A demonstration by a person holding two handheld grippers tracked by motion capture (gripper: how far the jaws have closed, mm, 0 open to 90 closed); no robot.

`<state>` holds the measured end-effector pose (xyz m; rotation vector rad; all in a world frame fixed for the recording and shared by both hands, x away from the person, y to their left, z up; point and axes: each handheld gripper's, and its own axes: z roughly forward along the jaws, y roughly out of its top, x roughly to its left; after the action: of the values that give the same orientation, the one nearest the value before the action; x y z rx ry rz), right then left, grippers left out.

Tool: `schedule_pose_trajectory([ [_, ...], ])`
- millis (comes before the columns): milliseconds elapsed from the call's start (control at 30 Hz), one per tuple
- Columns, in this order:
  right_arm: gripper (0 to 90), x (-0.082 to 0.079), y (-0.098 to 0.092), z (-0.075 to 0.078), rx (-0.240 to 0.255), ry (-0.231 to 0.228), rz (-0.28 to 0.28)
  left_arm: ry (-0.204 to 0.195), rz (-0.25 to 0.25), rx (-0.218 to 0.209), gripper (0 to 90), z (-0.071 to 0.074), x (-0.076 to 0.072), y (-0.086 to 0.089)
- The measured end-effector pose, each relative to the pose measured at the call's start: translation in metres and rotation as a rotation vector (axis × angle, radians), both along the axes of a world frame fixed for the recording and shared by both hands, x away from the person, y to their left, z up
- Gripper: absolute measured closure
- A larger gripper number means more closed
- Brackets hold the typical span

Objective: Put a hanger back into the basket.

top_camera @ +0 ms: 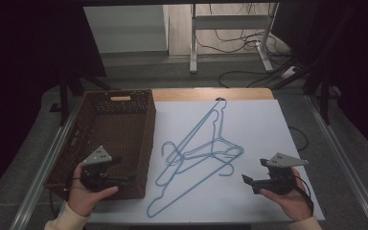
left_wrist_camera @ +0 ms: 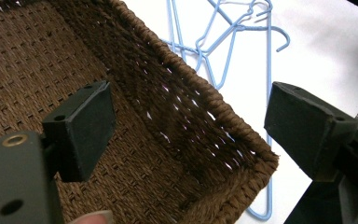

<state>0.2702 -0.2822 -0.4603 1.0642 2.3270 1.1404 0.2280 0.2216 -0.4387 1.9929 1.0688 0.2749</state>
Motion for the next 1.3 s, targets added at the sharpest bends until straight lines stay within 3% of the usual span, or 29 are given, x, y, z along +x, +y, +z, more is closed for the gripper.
schedule_pose_trajectory([
  [200, 14.5, 0.004, -0.003, 0.000, 0.015, 0.012, -0.018, 0.005, 0.000, -0.002, 17.1, 0.000, 0.002, 0.001],
  [733, 18.3, 0.019, 0.002, -0.001, -0.028, 0.043, -0.014, 0.010, 0.003, -0.002, 17.6, -0.001, 0.001, 0.002],
  [933, 24.1, 0.039, 0.012, 0.004, -0.056, 0.069, 0.014, 0.007, 0.002, -0.011, 17.8, 0.001, -0.003, 0.004],
  [1067, 27.7, 0.066, 0.025, 0.011, -0.082, 0.077, 0.009, 0.007, 0.000, -0.017, 17.9, 0.001, -0.004, 0.004],
  [1167, 29.2, 0.087, 0.035, 0.010, -0.130, 0.097, 0.009, 0.008, -0.003, -0.020, 17.9, 0.002, -0.003, 0.005],
  [1200, 29.2, 0.087, 0.035, 0.010, -0.130, 0.097, 0.009, 0.008, -0.003, -0.020, 17.9, 0.002, -0.003, 0.005],
  [1233, 31.8, 0.101, 0.040, 0.007, -0.145, 0.119, 0.010, 0.010, 0.000, -0.026, 17.9, 0.002, -0.002, 0.005],
  [1300, 34.2, 0.115, 0.044, 0.004, -0.164, 0.141, 0.006, 0.009, -0.001, -0.027, 18.0, 0.002, -0.002, 0.006],
])
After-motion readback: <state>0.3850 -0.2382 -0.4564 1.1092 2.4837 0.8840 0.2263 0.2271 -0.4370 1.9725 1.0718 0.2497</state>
